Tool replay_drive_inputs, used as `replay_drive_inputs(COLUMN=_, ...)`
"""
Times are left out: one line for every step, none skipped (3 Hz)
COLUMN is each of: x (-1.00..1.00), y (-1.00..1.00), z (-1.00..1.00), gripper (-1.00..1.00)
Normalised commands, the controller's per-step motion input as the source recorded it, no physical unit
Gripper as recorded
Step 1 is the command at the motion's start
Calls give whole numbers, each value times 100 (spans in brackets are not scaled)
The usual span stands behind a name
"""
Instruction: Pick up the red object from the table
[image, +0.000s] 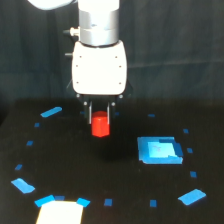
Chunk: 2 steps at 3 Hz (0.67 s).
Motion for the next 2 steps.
replay_drive_inputs(x=17, y=-12, z=-5, gripper=-62)
replay_drive_inputs(x=-28, y=7, z=21, gripper=-95)
